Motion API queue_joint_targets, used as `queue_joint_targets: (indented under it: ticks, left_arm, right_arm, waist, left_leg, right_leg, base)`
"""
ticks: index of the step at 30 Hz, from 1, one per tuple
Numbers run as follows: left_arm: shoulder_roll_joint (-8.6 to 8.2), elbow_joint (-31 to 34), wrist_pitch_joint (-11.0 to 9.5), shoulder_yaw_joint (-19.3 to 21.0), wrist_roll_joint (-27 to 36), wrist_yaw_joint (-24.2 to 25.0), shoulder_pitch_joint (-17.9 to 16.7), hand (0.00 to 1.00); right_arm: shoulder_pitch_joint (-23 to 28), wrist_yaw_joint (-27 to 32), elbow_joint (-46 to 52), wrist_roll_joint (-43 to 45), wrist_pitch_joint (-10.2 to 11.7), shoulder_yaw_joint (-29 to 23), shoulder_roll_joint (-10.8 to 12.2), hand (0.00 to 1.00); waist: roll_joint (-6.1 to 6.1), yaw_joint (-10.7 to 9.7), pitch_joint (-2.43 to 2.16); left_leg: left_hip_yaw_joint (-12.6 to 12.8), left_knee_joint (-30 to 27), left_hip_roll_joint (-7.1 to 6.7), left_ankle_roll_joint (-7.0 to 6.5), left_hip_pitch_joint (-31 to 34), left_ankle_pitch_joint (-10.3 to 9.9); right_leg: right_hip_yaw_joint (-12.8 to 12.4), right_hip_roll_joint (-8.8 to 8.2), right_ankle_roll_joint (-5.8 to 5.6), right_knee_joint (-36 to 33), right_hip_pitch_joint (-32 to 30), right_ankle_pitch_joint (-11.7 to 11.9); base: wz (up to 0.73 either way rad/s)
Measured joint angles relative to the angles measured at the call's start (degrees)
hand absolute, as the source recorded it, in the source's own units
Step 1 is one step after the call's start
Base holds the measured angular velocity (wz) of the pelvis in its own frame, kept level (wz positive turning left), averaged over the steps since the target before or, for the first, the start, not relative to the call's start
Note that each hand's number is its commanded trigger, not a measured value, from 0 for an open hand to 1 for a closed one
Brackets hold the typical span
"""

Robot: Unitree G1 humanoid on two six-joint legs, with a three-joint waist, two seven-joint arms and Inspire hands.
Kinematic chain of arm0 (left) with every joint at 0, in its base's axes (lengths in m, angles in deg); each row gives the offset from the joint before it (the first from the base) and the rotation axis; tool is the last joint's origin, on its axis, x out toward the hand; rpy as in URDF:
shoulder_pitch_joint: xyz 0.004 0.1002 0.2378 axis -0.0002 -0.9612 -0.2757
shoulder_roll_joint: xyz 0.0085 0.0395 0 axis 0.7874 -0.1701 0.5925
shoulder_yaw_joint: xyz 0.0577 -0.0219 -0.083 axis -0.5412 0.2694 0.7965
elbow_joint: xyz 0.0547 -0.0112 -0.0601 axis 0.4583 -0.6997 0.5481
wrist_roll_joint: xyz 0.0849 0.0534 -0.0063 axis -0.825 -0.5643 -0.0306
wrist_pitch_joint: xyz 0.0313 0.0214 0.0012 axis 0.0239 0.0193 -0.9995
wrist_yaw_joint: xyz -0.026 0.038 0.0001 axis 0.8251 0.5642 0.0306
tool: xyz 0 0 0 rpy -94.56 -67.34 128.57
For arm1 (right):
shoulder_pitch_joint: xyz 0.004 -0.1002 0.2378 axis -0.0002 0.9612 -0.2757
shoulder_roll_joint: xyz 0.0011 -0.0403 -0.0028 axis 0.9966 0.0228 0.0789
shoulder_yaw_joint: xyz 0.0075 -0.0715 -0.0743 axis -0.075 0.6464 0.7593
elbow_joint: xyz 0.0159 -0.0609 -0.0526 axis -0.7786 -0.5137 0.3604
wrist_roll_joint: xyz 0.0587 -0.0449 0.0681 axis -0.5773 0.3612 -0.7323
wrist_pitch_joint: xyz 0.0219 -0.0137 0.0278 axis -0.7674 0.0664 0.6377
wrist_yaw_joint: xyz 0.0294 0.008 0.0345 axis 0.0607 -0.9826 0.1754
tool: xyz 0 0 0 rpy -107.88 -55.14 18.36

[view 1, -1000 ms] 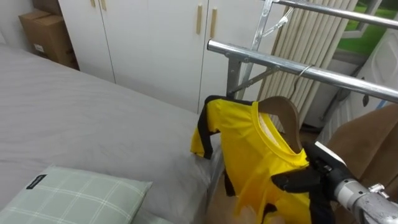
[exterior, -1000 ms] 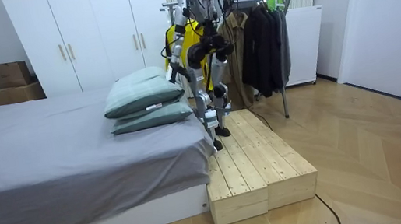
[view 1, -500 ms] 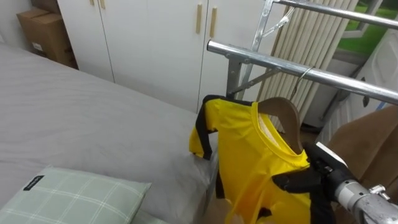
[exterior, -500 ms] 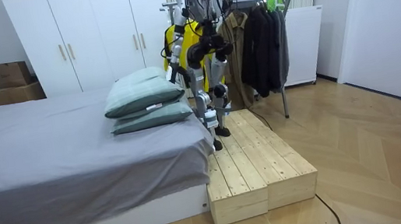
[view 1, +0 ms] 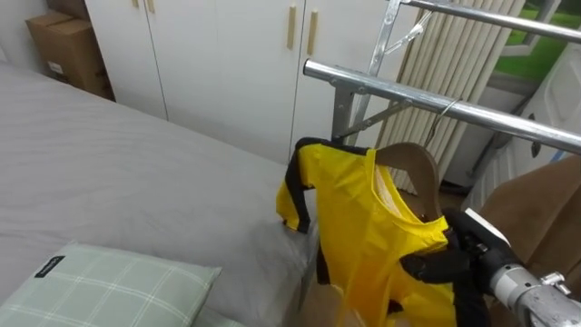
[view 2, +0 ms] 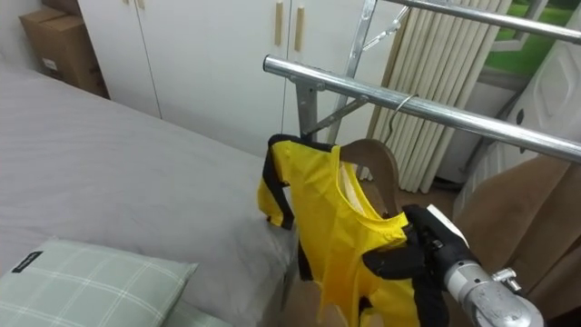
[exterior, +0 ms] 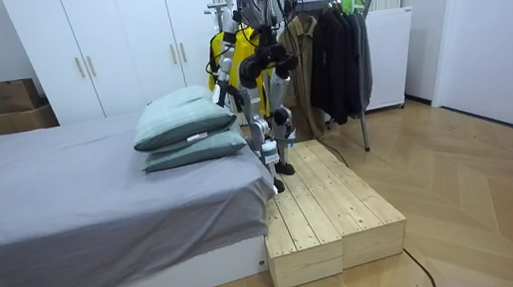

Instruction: Hang clothes

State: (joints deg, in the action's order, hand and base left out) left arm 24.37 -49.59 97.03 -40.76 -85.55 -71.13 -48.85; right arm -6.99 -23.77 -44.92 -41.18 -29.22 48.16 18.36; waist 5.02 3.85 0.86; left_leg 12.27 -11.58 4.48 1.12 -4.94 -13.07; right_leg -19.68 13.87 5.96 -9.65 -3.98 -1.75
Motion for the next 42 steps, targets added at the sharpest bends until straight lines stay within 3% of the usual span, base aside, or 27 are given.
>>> queue_joint_targets:
  ticks: [27, 34, 42]
  left_arm:
    - [0.26, 0.0, 0.0, 0.44, -0.46, 0.01, -0.32, 0.0]
    - [0.25, -0.02, 0.0, 0.38, -0.46, 0.0, -0.38, 0.0]
    - [0.22, 0.0, -0.02, 0.13, -0.44, -0.01, -0.51, 0.0]
  right_arm:
    - [0.08, 1.97, -0.05, 1.54, -0.05, -0.02, 0.35, 0.0]
    - [1.36, 3.28, -0.03, 2.04, -0.03, -1.76, 1.11, 0.0]
    - [1.8, 8.63, 0.04, 4.11, 0.03, -2.64, 1.15, 0.0]
  waist:
    - [0.77, -0.24, -0.15]
    - [0.8, -0.39, -0.22]
    - [-0.03, -1.69, -0.39]
  left_leg:
    - [0.19, -0.03, -0.05, 0.02, 0.12, 0.01]
    - [0.25, -0.18, -0.07, 0.03, 0.1, 0.01]
    - [2.72, -0.16, 0.22, 0.81, -0.21, 0.47]
  right_leg:
    - [-0.43, 0.06, 0.01, 0.06, -0.02, -0.01]
    - [0.74, -0.29, 0.06, -0.07, -0.04, -0.33]
    - [2.05, -0.65, 0.73, -0.41, 0.06, -0.85]
  base:
    - [0.0]
    - [0.03]
    - [0.09]
